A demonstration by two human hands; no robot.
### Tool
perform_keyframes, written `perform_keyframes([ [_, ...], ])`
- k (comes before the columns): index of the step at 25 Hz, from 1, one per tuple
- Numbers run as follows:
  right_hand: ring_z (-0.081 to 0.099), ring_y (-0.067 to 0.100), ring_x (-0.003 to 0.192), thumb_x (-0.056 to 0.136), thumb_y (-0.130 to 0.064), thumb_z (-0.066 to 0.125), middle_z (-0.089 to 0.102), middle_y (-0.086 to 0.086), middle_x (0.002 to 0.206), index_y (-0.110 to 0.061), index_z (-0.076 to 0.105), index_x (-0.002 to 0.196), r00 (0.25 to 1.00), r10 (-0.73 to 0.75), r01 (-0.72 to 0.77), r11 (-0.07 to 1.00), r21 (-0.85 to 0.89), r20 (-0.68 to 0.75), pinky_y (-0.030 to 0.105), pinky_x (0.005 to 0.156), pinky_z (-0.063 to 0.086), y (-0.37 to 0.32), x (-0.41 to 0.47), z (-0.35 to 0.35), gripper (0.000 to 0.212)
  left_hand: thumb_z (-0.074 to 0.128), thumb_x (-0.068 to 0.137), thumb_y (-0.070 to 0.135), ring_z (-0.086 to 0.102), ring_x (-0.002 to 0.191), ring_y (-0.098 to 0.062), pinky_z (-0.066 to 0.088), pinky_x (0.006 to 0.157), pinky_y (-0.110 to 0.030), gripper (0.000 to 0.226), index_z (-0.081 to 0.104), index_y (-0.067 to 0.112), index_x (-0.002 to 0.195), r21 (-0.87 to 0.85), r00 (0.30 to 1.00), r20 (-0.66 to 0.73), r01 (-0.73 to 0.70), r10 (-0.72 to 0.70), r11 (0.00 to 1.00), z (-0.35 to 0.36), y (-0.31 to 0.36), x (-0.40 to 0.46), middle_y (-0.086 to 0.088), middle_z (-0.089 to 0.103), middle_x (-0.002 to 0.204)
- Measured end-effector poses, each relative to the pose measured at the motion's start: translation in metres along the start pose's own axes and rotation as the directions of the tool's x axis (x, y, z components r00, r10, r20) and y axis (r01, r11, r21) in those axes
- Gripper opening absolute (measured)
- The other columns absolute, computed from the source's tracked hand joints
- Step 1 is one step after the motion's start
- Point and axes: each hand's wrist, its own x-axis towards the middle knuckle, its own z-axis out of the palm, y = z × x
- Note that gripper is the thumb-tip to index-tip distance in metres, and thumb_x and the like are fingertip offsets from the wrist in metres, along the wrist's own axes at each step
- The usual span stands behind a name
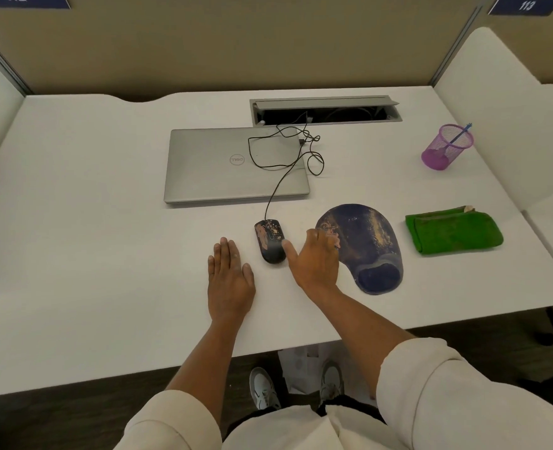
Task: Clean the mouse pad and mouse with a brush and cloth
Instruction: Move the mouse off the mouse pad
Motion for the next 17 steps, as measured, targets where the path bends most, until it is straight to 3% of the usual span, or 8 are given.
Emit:
perform_keyframes([
  [5,0.055,0.026,0.105,0.097,-0.053,0.046,0.062,0.01,0.118,-0.009,0.056,0.12,0.998,0.012,-0.012,1.0,-0.002,-0.06,0.04,0.089,0.05,0.037,0.007,-0.017,0.051,0.031,0.109,0.024,-0.008,0.158,-0.018,-0.005,0.128,-0.035,0.063,0.004,0.005,0.162,-0.09,0.999,-0.035,0.022,-0.025,0.996,-0.008,0.007,-0.001,-0.008,-0.003,0.172],
  [9,0.056,0.026,0.099,0.099,-0.039,0.047,0.065,0.008,0.11,-0.01,0.059,0.115,0.996,0.002,0.002,0.999,0.052,-0.084,0.041,0.083,0.052,0.066,0.021,-0.032,0.035,0.02,0.107,0.027,-0.007,0.158,-0.017,-0.011,0.126,-0.03,0.061,0.007,0.004,0.162,-0.045,0.991,-0.127,-0.046,0.04,0.998,-0.018,0.03,-0.002,-0.008,-0.001,0.171],
  [13,0.058,0.029,0.106,0.098,-0.032,0.053,0.067,0.009,0.114,-0.009,0.062,0.119,0.99,0.019,0.0,0.991,0.136,-0.139,0.041,0.087,0.051,0.105,0.046,-0.054,0.032,0.014,0.105,0.031,-0.003,0.158,-0.018,-0.008,0.127,-0.033,0.063,0.011,0.003,0.162,-0.047,0.972,-0.211,-0.121,0.108,0.992,-0.025,0.079,0.012,-0.01,0.005,0.171],
  [17,0.056,0.026,0.091,0.098,-0.028,0.05,0.068,0.007,0.103,-0.012,0.062,0.116,0.985,-0.012,0.023,0.998,0.062,-0.171,0.038,0.077,0.048,0.148,0.083,-0.079,0.027,0.028,0.108,0.028,-0.007,0.158,-0.013,0.003,0.127,-0.037,0.062,0.007,0.008,0.163,-0.074,0.953,-0.223,-0.228,0.206,0.971,-0.016,0.15,0.039,-0.006,0.001,0.172],
])
